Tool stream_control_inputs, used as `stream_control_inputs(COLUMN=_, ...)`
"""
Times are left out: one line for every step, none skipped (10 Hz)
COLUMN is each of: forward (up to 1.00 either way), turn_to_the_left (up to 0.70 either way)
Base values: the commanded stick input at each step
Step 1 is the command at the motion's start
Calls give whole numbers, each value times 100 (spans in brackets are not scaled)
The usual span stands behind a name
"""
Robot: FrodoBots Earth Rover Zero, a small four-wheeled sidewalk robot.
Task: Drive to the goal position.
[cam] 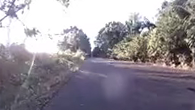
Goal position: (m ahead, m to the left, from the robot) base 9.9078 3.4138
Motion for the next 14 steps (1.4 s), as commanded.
stream_control_inputs(forward=85, turn_to_the_left=0)
stream_control_inputs(forward=85, turn_to_the_left=0)
stream_control_inputs(forward=85, turn_to_the_left=0)
stream_control_inputs(forward=85, turn_to_the_left=0)
stream_control_inputs(forward=85, turn_to_the_left=0)
stream_control_inputs(forward=85, turn_to_the_left=0)
stream_control_inputs(forward=85, turn_to_the_left=0)
stream_control_inputs(forward=85, turn_to_the_left=0)
stream_control_inputs(forward=85, turn_to_the_left=0)
stream_control_inputs(forward=85, turn_to_the_left=0)
stream_control_inputs(forward=85, turn_to_the_left=0)
stream_control_inputs(forward=85, turn_to_the_left=0)
stream_control_inputs(forward=85, turn_to_the_left=0)
stream_control_inputs(forward=85, turn_to_the_left=0)
